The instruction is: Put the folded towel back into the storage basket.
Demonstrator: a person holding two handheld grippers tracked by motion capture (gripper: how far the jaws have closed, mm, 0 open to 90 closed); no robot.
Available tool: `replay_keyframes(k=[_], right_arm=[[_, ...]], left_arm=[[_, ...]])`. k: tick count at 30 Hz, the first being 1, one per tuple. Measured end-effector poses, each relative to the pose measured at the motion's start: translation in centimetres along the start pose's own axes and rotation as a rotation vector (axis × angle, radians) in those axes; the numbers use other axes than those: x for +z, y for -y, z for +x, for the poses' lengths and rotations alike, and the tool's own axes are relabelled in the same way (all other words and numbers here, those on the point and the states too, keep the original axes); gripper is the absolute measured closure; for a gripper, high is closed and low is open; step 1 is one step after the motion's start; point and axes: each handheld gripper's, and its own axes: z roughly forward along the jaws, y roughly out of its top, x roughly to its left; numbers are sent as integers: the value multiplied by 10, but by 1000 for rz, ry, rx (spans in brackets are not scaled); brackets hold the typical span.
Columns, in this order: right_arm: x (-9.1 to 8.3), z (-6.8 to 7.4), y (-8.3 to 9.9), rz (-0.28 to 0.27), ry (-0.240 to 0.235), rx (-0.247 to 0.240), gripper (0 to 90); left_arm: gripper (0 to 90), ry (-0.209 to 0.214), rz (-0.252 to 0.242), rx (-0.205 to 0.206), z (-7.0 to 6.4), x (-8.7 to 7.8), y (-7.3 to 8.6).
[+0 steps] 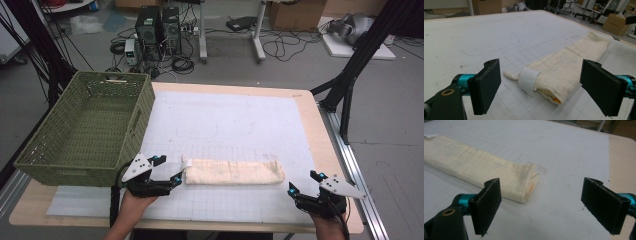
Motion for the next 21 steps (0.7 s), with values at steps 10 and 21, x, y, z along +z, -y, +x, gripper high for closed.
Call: replay_keyframes(k=[10, 21], right_arm=[[0, 2, -1, 1, 4, 3, 152], [2, 3, 0, -3, -3, 1, 154]], left_arm=[[188, 2, 31, 23, -3, 1, -1], [210, 37, 120, 1, -1, 16, -5]])
